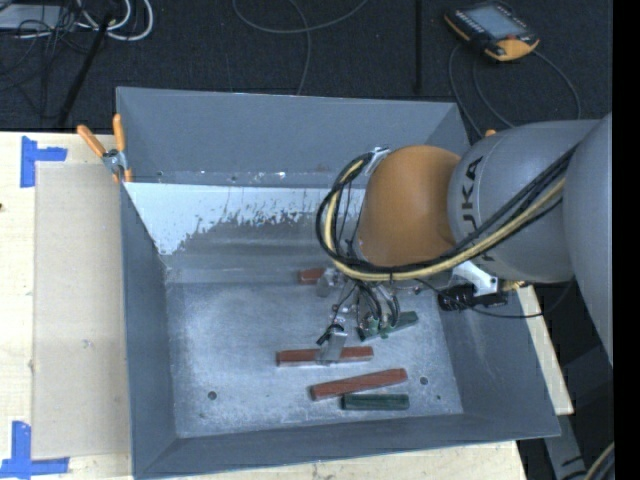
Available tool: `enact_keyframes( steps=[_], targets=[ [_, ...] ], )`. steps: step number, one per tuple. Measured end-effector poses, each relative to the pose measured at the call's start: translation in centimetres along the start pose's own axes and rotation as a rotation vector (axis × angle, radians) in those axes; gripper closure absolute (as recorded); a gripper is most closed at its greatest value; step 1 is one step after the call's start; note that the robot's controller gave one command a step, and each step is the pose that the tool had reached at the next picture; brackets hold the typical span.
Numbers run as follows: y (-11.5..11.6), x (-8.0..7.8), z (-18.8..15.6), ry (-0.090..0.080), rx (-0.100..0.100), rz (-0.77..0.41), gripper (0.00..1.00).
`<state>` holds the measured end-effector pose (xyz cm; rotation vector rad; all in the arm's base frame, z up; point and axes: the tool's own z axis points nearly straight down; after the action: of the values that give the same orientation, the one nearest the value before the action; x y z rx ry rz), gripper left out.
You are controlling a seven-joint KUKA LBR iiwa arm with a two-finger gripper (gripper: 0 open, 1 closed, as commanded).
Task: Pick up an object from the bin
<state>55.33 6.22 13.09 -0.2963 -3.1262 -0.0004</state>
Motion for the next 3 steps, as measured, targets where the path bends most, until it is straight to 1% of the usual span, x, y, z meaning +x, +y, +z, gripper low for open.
enact_keyframes(
  steps=[1,2,3],
  targets=[
    [-0.2,0.1,4.6,0.000,0.001,-0.093,0.00],
    [-0.8,1.2,6.2,0.001,0.001,0.136,1.00],
    [-0.8,1.2,6.2,0.001,0.000,0.136,1.00]
  ],
)
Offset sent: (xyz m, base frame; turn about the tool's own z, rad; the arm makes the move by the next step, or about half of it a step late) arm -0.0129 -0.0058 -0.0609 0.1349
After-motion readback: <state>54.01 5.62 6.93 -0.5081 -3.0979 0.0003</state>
